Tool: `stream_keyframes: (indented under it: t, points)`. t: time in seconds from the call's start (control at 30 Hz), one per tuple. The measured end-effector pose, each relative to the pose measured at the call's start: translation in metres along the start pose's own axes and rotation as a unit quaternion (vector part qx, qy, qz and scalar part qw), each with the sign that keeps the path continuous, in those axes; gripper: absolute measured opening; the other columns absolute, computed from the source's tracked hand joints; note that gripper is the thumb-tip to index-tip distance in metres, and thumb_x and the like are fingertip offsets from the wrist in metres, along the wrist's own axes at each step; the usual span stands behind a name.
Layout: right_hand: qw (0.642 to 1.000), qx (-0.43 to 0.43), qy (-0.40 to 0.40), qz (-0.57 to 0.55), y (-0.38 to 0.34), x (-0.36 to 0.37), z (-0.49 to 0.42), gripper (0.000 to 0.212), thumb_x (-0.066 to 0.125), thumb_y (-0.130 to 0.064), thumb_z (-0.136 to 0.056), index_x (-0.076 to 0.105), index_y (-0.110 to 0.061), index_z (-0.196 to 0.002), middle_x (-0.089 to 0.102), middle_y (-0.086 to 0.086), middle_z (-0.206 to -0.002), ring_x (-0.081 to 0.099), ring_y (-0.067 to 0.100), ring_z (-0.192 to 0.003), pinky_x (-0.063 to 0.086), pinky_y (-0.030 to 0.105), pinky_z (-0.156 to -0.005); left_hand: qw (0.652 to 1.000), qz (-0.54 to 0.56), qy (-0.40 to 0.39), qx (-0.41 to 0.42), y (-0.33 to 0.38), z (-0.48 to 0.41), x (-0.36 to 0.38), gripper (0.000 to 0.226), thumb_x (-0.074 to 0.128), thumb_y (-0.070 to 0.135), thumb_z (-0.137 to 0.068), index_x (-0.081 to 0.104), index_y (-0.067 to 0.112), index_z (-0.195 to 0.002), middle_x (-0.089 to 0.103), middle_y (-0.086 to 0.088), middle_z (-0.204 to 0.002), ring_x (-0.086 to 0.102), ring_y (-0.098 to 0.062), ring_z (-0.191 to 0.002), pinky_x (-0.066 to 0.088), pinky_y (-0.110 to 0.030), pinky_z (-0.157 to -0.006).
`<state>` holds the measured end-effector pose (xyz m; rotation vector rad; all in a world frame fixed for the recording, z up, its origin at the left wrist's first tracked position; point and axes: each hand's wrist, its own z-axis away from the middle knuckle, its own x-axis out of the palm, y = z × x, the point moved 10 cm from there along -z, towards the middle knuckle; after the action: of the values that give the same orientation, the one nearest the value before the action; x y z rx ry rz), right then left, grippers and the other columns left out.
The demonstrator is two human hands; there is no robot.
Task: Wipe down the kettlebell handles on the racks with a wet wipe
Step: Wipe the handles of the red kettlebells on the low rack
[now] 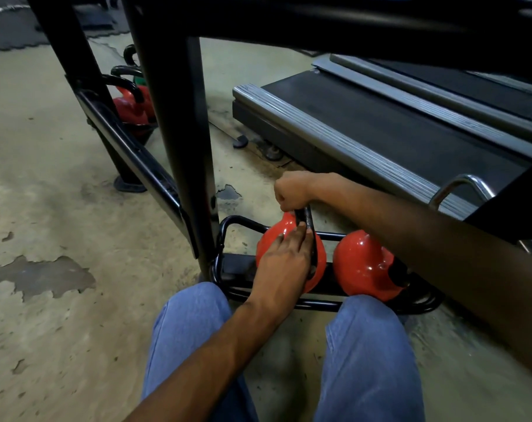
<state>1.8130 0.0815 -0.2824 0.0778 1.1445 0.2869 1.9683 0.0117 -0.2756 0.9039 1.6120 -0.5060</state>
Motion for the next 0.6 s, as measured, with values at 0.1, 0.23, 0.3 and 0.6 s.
stream_keyframes:
  t: [0.1,0.23,0.3,0.6]
  points:
    - [0.999,-0.018,-0.008,0.036,-0.007,0.002,0.006,0.016,0.064,-0.022,-0.092,0.065,-0.016,-0.077,0.066,0.004,-0.078,0.063,0.02,-0.07,0.055,0.034,-0.067,1.0,0.001,0.002,0.0,-0.002,-0.001,0.0,0.075,0.08,0.037,-0.079,0.054,0.005,-0.142,0.054,-0.016,-0.145,0.057,-0.027,-0.13,0.042,-0.037,-0.109]
    - [0.997,0.047,0.067,-0.006,0.012,-0.008,0.01,0.019,0.057,-0.026,-0.097,0.066,-0.014,-0.085,0.058,0.0,-0.074,0.063,0.02,-0.074,0.06,0.039,-0.071,1.0,-0.004,-0.003,0.011,-0.001,-0.003,0.004,0.072,0.064,0.03,-0.095,0.033,0.004,-0.154,0.034,-0.018,-0.159,0.038,-0.025,-0.145,0.022,-0.037,-0.121]
    - [0.981,0.119,0.111,-0.101,0.033,-0.006,0.013,0.022,0.055,-0.026,-0.098,0.067,-0.011,-0.087,0.058,0.0,-0.074,0.061,0.017,-0.069,0.055,0.035,-0.062,1.0,-0.017,0.003,0.008,-0.002,-0.003,0.004,0.07,0.065,0.028,-0.093,0.038,0.004,-0.152,0.039,-0.017,-0.156,0.043,-0.024,-0.142,0.025,-0.035,-0.12]
    - [0.282,0.242,0.132,-0.919,0.004,0.114,0.068,0.037,0.034,-0.009,-0.101,0.062,0.008,-0.084,0.07,0.019,-0.062,0.067,0.025,-0.046,0.052,0.025,-0.043,1.0,0.014,0.01,0.009,-0.004,-0.004,0.005,0.077,0.078,0.032,-0.082,0.047,0.005,-0.147,0.047,-0.014,-0.151,0.049,-0.022,-0.137,0.027,-0.032,-0.116]
